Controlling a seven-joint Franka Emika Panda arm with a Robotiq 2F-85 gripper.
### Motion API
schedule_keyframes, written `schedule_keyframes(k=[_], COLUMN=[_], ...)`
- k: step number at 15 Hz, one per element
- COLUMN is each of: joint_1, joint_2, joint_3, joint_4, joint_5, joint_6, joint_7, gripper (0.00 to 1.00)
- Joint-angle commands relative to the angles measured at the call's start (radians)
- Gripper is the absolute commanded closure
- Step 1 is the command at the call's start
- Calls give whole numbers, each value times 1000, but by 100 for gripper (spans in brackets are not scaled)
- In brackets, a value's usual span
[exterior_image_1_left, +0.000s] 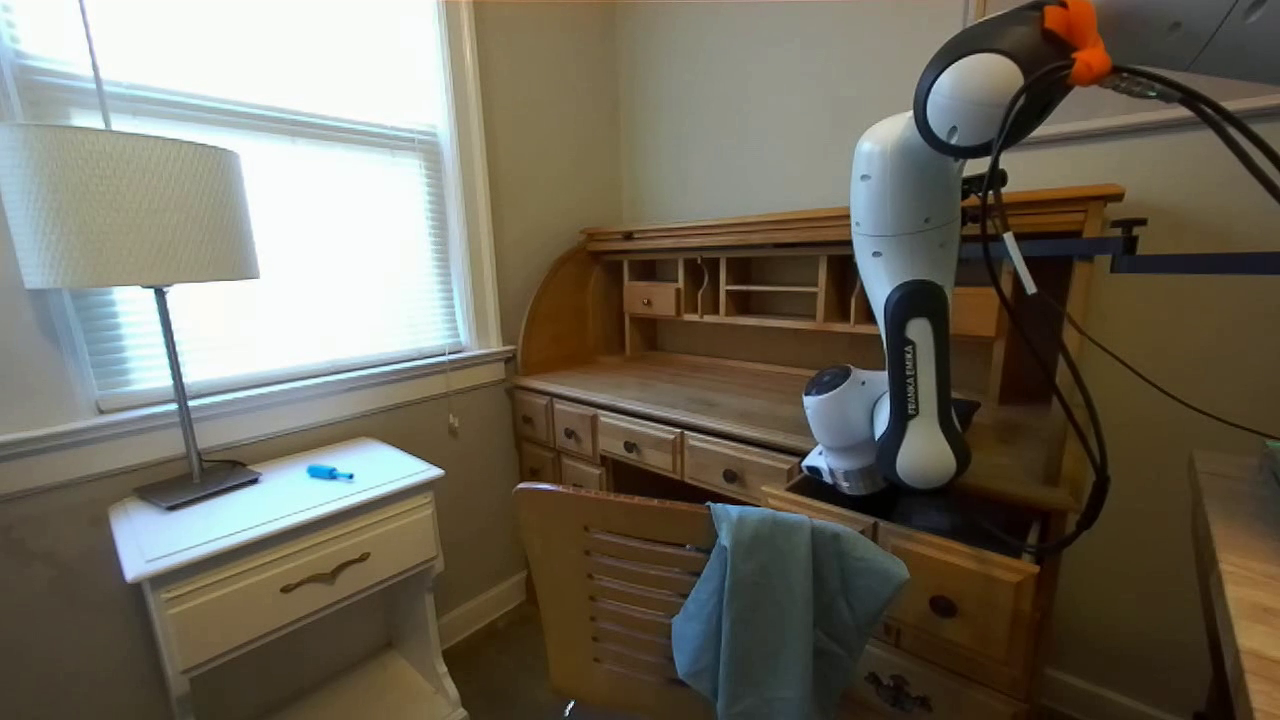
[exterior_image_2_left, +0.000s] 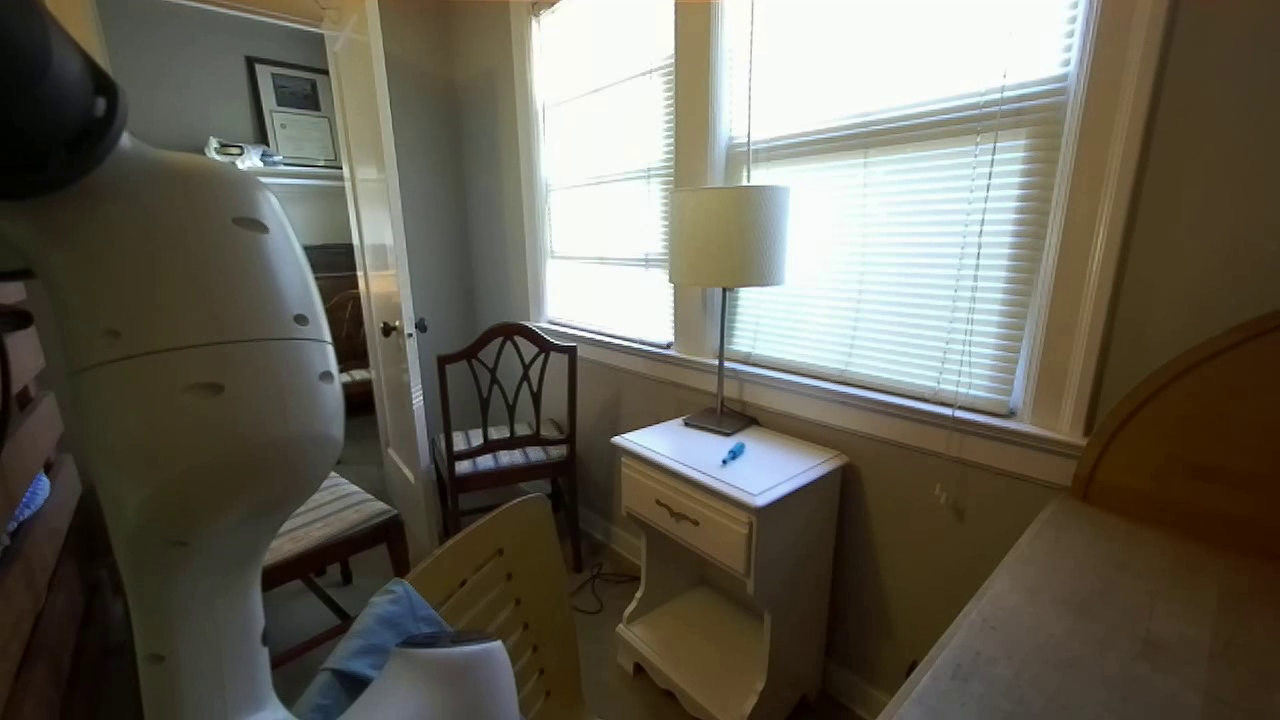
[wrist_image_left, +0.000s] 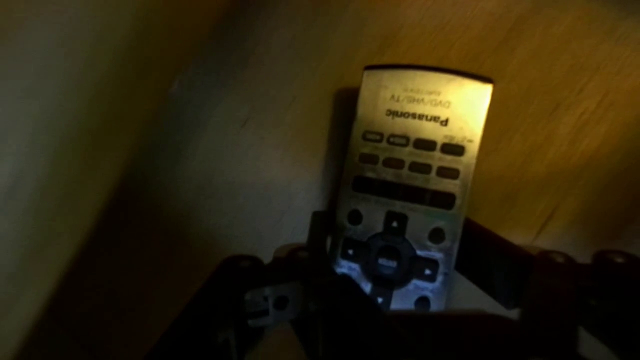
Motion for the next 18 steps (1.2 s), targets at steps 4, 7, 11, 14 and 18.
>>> schedule_keyframes(k=[4,7,11,14,18], joint_1=[-56,-81,-90,-96,-97], joint_2=[-64,-88,-120,-159,-199], joint_3=[53,74,82,84,90], joint_4=[-39,-46,-62,-88,-125], joint_5=[68,106,141,159,172], joint_6=[7,7,0,-6,2], joint_7=[90,121,152,167,184], gripper=[64,65,65,65,65])
